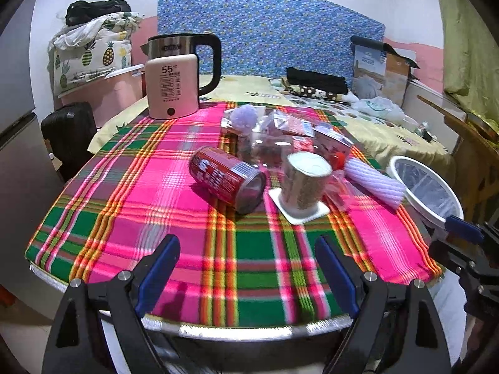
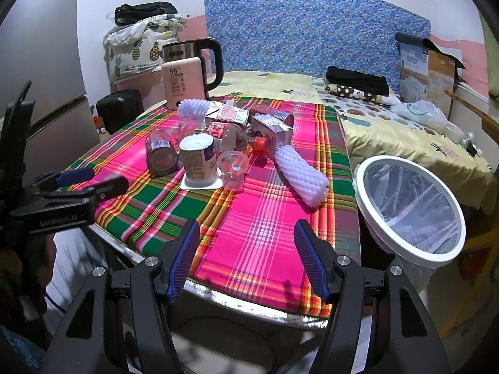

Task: Collect trash
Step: 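Grasp the red milk can with the left tool while the right tool grasps the white paper cup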

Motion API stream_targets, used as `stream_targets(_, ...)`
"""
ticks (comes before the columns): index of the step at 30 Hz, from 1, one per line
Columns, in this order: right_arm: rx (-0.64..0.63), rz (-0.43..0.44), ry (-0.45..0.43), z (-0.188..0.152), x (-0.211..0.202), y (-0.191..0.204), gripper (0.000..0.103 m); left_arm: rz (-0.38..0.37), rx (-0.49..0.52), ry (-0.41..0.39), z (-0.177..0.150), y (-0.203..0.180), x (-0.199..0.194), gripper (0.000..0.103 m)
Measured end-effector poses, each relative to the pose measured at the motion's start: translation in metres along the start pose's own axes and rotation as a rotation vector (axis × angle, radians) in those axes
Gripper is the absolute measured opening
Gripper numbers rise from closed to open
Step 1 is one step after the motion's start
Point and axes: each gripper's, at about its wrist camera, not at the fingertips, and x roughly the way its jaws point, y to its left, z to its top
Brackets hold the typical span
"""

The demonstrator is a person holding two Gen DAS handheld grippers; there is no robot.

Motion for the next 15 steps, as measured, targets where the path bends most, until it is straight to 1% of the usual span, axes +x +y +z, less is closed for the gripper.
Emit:
stream_targets(8, -0.004, 0.010, -0.010, 0.011, 0.012, -0.002, 0.064, 0.024, -0.088, -0.017, 0.026, 0.016, 0.027, 0.090)
stream_targets(15, -0.004, 0.024, -0.011, 0.016, 0.021, -0.002, 0.064, 0.029, -0.188, 0.008, 0.041, 0.025, 0.057, 0.090)
